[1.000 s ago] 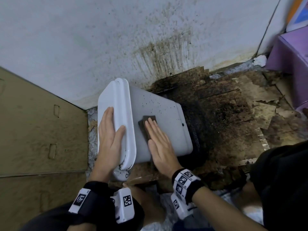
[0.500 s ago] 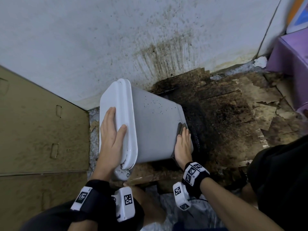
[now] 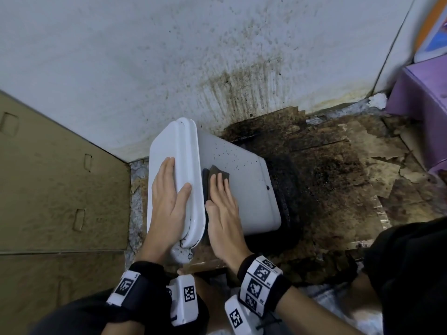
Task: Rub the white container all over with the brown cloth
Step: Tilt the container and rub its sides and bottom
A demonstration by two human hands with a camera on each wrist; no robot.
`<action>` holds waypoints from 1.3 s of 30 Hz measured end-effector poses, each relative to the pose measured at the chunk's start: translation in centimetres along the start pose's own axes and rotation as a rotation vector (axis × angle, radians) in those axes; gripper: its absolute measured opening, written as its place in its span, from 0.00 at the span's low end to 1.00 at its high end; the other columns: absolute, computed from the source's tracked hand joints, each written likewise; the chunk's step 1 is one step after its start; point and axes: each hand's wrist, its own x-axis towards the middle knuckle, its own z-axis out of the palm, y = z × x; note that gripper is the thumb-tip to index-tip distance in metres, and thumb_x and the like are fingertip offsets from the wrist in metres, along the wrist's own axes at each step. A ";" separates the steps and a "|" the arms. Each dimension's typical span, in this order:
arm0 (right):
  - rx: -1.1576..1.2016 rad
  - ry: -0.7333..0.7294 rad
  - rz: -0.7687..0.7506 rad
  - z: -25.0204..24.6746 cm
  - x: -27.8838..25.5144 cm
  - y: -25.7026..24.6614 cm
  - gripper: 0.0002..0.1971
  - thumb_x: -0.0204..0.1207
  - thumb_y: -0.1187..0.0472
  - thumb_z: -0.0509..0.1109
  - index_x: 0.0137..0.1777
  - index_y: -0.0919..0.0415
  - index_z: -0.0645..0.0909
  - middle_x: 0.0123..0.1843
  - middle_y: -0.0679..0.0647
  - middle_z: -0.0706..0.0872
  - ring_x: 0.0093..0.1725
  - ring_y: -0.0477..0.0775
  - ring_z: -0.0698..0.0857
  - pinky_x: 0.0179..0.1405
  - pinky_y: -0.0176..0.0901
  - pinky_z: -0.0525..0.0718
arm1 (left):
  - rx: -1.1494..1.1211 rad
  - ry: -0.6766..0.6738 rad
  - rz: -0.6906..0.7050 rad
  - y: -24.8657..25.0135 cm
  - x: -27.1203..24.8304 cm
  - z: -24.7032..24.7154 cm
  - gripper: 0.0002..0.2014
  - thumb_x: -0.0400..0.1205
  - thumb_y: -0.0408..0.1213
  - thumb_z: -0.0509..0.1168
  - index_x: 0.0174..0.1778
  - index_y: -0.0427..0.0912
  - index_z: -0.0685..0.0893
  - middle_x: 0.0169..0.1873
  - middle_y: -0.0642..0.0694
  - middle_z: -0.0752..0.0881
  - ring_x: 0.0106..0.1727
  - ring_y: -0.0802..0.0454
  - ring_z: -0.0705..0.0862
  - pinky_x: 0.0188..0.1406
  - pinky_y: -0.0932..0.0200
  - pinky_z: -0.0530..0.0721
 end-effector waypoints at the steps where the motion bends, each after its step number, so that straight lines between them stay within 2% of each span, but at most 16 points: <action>1: -0.011 -0.016 -0.034 -0.2 0.0 0.1 0.31 0.87 0.47 0.39 0.91 0.46 0.46 0.92 0.40 0.44 0.89 0.34 0.38 0.90 0.45 0.41 | 0.004 -0.007 0.003 -0.1 0.0 0.0 0.33 0.90 0.56 0.50 0.92 0.58 0.49 0.92 0.61 0.50 0.89 0.71 0.45 0.90 0.56 0.45; 5: -0.045 -0.117 -0.103 -0.9 1.8 0.5 0.29 0.91 0.56 0.43 0.90 0.44 0.42 0.91 0.39 0.42 0.89 0.35 0.37 0.89 0.47 0.42 | 0.011 -0.022 0.010 -0.4 0.2 -0.4 0.34 0.89 0.59 0.50 0.91 0.60 0.46 0.90 0.64 0.49 0.87 0.76 0.43 0.90 0.56 0.44; 8: -0.096 -0.224 -0.128 -1.7 4.7 1.0 0.30 0.92 0.56 0.43 0.90 0.45 0.36 0.92 0.41 0.35 0.88 0.36 0.33 0.90 0.48 0.38 | 0.026 -0.020 0.043 -0.6 0.0 -0.5 0.38 0.87 0.64 0.49 0.92 0.57 0.47 0.90 0.66 0.47 0.88 0.74 0.42 0.89 0.61 0.43; 11: -0.143 -0.293 -0.155 -2.4 7.5 1.5 0.30 0.93 0.55 0.42 0.89 0.47 0.32 0.91 0.44 0.30 0.88 0.38 0.29 0.89 0.53 0.32 | 0.021 -0.027 0.042 -0.6 -0.1 -0.5 0.41 0.86 0.66 0.49 0.94 0.53 0.47 0.90 0.67 0.47 0.89 0.72 0.42 0.88 0.61 0.43; 14: -0.199 -0.294 -0.174 -2.8 9.6 2.1 0.31 0.94 0.55 0.43 0.90 0.53 0.30 0.90 0.47 0.27 0.87 0.40 0.27 0.88 0.51 0.28 | 0.012 -0.016 0.047 -0.7 -0.1 -0.5 0.41 0.86 0.65 0.50 0.94 0.51 0.48 0.89 0.69 0.47 0.90 0.71 0.43 0.90 0.57 0.45; 17: -0.205 -0.279 -0.171 -3.4 10.6 3.4 0.31 0.94 0.56 0.44 0.90 0.55 0.31 0.90 0.47 0.28 0.88 0.39 0.29 0.88 0.45 0.29 | 0.007 -0.025 0.047 -0.7 -0.3 -0.7 0.41 0.87 0.64 0.51 0.94 0.51 0.48 0.90 0.68 0.47 0.90 0.70 0.43 0.90 0.57 0.46; 20: -0.184 -0.264 -0.060 -4.4 11.3 6.0 0.30 0.94 0.57 0.43 0.90 0.54 0.31 0.90 0.46 0.28 0.88 0.39 0.31 0.88 0.41 0.32 | -0.013 -0.033 0.038 -0.6 -0.4 -0.7 0.40 0.87 0.64 0.51 0.94 0.53 0.47 0.91 0.66 0.47 0.90 0.70 0.42 0.89 0.60 0.46; 24: -0.182 -0.234 0.198 -6.5 12.3 10.0 0.30 0.94 0.57 0.42 0.90 0.57 0.31 0.91 0.50 0.29 0.89 0.43 0.32 0.89 0.45 0.34 | -0.006 -0.034 0.054 -0.7 -0.3 -0.7 0.39 0.88 0.63 0.51 0.94 0.54 0.48 0.91 0.67 0.47 0.91 0.68 0.43 0.88 0.65 0.45; 26: -0.151 -0.231 0.322 -7.5 12.7 11.7 0.30 0.94 0.58 0.43 0.90 0.58 0.32 0.91 0.51 0.29 0.89 0.45 0.32 0.87 0.41 0.33 | -0.002 -0.030 0.057 -0.9 -0.3 -0.7 0.39 0.88 0.63 0.51 0.94 0.54 0.48 0.91 0.67 0.48 0.91 0.67 0.43 0.88 0.70 0.44; 28: -0.122 -0.223 0.390 -8.1 13.0 12.7 0.30 0.94 0.57 0.43 0.90 0.60 0.32 0.91 0.52 0.29 0.89 0.46 0.31 0.87 0.42 0.32 | -0.008 -0.025 0.059 -1.0 -0.3 -0.8 0.38 0.89 0.62 0.51 0.94 0.54 0.48 0.91 0.67 0.48 0.91 0.67 0.43 0.87 0.71 0.44; 30: -0.095 -0.207 0.433 -8.2 13.3 13.1 0.31 0.94 0.57 0.43 0.90 0.60 0.32 0.91 0.52 0.29 0.89 0.47 0.31 0.88 0.45 0.33 | -0.016 -0.028 0.050 -0.9 -0.3 -0.8 0.38 0.88 0.62 0.51 0.94 0.54 0.48 0.91 0.67 0.48 0.91 0.67 0.43 0.88 0.71 0.44; 34: -0.069 -0.147 0.481 -7.6 13.3 11.6 0.31 0.93 0.56 0.44 0.90 0.62 0.34 0.91 0.54 0.30 0.90 0.49 0.32 0.88 0.46 0.33 | -0.028 -0.030 0.035 -0.7 -0.4 -0.8 0.39 0.88 0.62 0.51 0.93 0.54 0.48 0.91 0.66 0.48 0.91 0.68 0.43 0.88 0.61 0.46; 39: -0.015 -0.162 0.371 -5.3 11.5 5.7 0.33 0.92 0.56 0.47 0.90 0.60 0.33 0.91 0.51 0.29 0.89 0.48 0.31 0.89 0.53 0.34 | -0.032 -0.026 0.025 -0.6 -0.3 -0.7 0.39 0.87 0.63 0.51 0.93 0.54 0.49 0.91 0.66 0.48 0.90 0.69 0.43 0.88 0.60 0.46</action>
